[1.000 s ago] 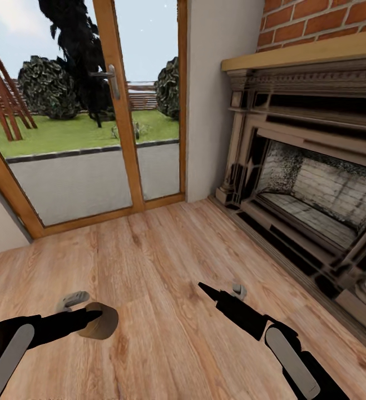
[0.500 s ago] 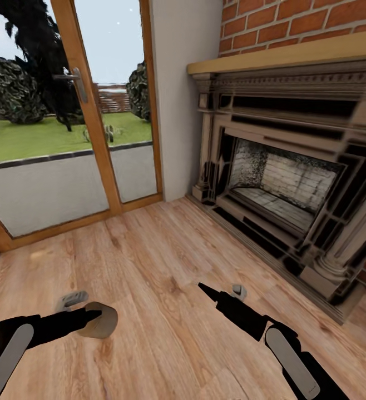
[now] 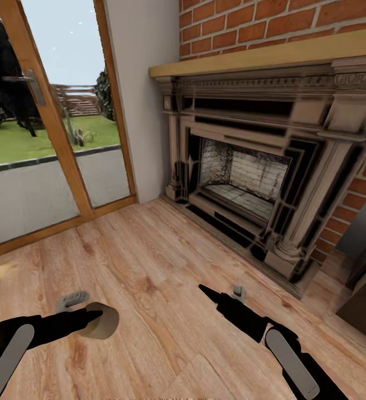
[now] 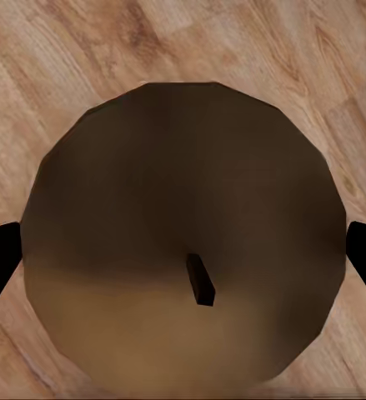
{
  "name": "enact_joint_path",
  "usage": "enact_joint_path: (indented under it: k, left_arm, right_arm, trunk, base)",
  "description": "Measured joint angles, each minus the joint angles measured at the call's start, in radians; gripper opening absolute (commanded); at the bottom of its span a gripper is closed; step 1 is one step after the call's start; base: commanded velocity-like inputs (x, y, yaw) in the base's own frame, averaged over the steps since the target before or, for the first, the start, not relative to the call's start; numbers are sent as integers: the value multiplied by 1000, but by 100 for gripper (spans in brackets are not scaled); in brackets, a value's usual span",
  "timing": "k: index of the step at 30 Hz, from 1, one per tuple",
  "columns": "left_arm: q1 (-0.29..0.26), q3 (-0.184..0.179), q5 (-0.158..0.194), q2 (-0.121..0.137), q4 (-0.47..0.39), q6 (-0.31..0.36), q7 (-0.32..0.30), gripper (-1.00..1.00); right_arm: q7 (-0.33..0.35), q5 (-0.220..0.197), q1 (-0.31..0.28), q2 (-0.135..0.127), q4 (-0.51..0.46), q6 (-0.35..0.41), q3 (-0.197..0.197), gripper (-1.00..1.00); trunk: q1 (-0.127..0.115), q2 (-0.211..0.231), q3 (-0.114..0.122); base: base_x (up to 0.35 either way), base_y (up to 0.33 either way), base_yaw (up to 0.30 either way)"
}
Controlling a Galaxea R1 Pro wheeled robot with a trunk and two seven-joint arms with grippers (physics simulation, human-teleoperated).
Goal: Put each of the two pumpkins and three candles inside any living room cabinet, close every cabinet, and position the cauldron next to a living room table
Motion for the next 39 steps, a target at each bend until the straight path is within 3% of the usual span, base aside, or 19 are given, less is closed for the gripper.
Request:
enact_joint_path:
  k: [8,21,39]
  left_arm:
    - [0,0,0,0,0,0,0,-100]
    - [0,-3,0,-1,2,0,0,-100]
    - [0,-5,0,-1,2,-1,0,-100]
  right_arm:
    - [9,0,0,0,6,3,-25,100]
    - [19,0,0,0,29,3,-29,100]
    - [38,0,0,0,49,4,-51,100]
  trunk:
    - [0,0,5]
    - [0,0,13]
    - [0,0,25]
  base:
    - [-185,-249,-278]
    - [-153,-263,-278]
    - [-10,-273,-278]
